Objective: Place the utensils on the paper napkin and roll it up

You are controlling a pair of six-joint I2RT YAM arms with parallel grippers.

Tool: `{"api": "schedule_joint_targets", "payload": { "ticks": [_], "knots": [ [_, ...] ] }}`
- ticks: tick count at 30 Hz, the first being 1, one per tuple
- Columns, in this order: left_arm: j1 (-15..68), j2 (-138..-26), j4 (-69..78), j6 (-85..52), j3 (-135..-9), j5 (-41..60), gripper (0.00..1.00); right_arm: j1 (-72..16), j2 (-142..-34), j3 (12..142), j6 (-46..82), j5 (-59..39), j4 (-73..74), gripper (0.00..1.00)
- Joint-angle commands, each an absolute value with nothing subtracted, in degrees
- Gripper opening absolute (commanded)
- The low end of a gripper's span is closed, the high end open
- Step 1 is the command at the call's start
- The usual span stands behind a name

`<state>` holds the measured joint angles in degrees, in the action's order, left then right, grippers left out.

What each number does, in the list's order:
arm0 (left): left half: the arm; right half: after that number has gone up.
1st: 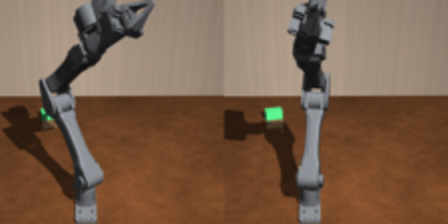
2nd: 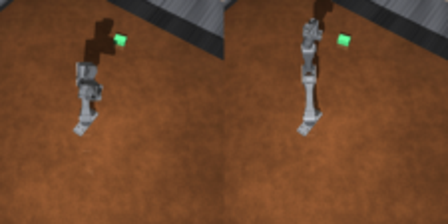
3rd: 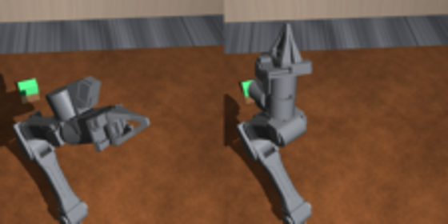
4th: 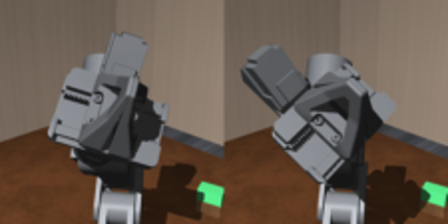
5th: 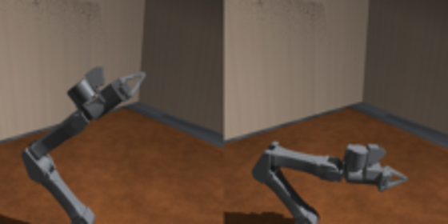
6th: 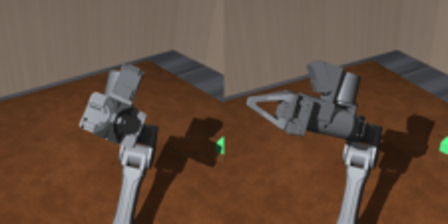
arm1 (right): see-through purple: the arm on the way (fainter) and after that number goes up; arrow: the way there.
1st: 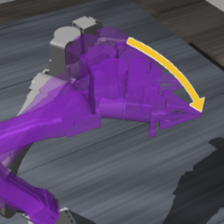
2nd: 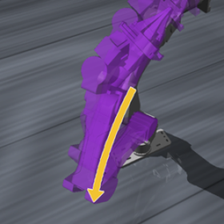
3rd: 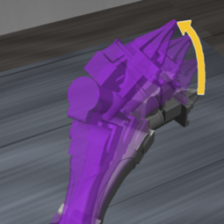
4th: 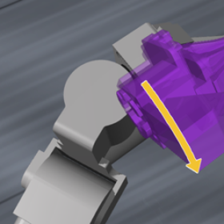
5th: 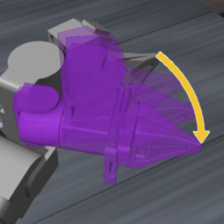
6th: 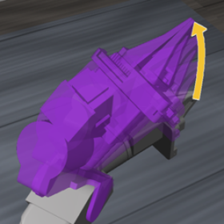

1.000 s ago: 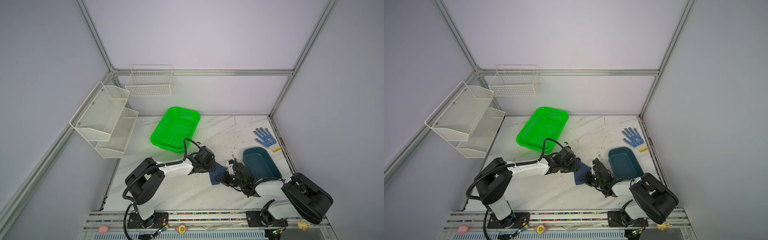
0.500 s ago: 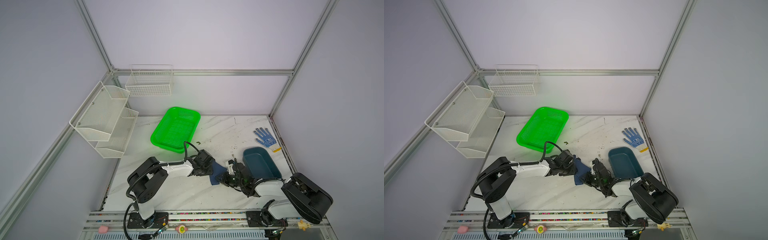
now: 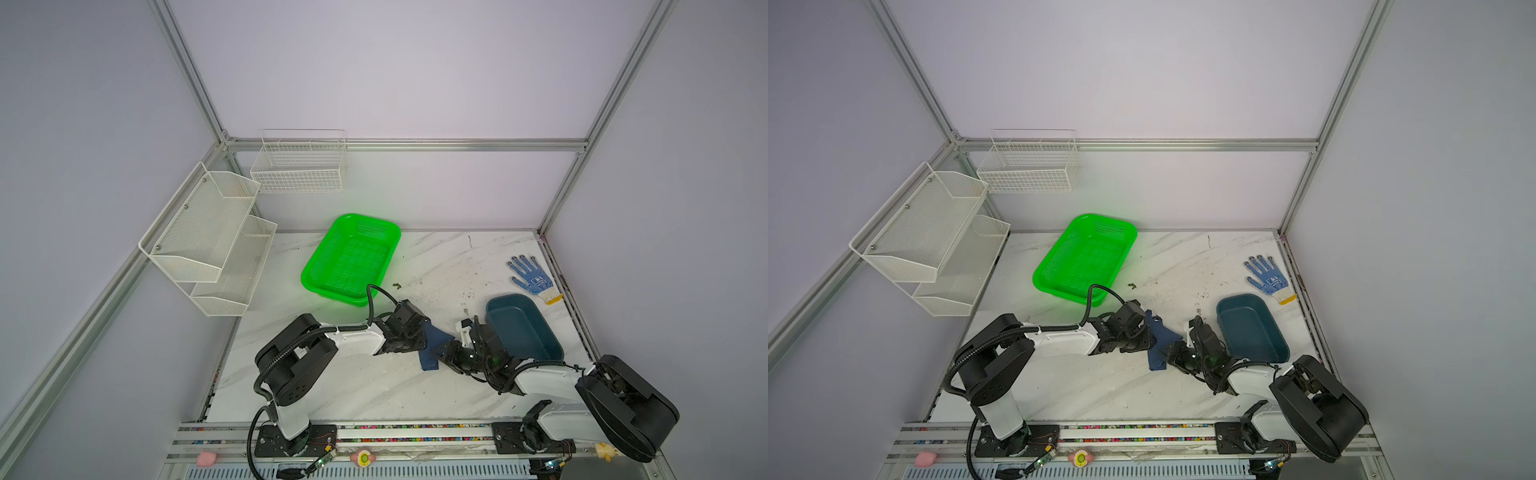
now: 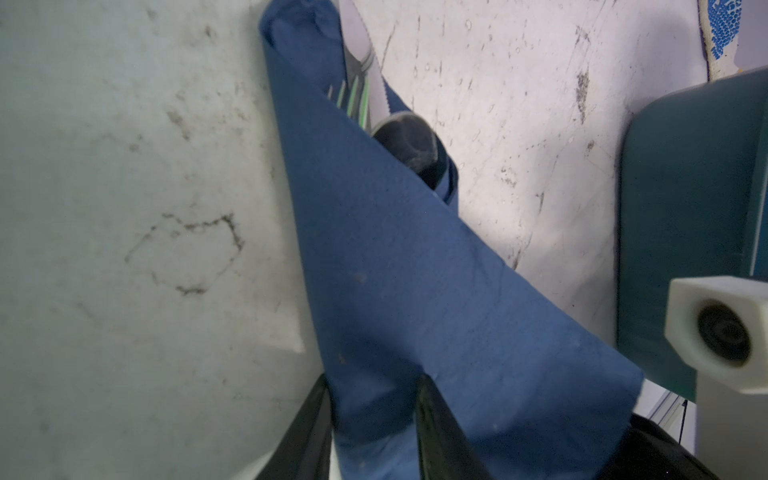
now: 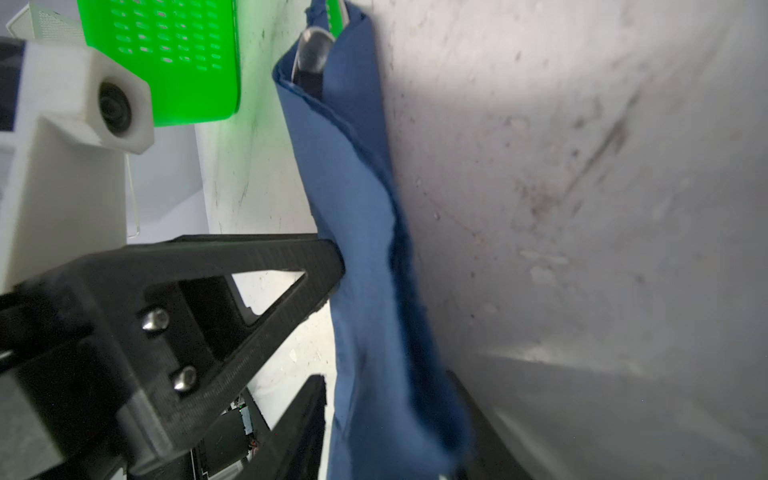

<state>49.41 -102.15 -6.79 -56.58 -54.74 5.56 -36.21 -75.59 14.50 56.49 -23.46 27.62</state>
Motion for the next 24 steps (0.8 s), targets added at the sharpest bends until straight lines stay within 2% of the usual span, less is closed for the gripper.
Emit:
{"api": "schedule_joint_targets", "payload": {
  "ticks": [1,6,11,18,24],
  "knots": [
    [49.46,-105.12,-11.89,-57.79,-51.24,7.21,0.34,-35.17,-77.47,15.19,56.11,-23.89,25.41,0.49],
    [49.32,-104.42,-12.09,-57.9,-50.58,7.12,0.34,-34.55,-82.26,17.22,55.29,-25.43,27.02,0.48],
    [49.44,-102.24,-11.51,-58.23,-50.21,6.61,0.34,-34.46,-84.52,18.3,54.49,-26.61,27.67,0.35],
    [48.3,-96.94,-11.04,-60.01,-49.03,7.27,0.37,-34.48,-86.96,17.76,53.37,-29.43,30.48,0.22],
    [45.13,-92.61,-9.21,-63.37,-46.65,9.38,0.46,-34.46,-89.85,20.35,48.85,-30.4,26.33,0.22]
  ]
}}
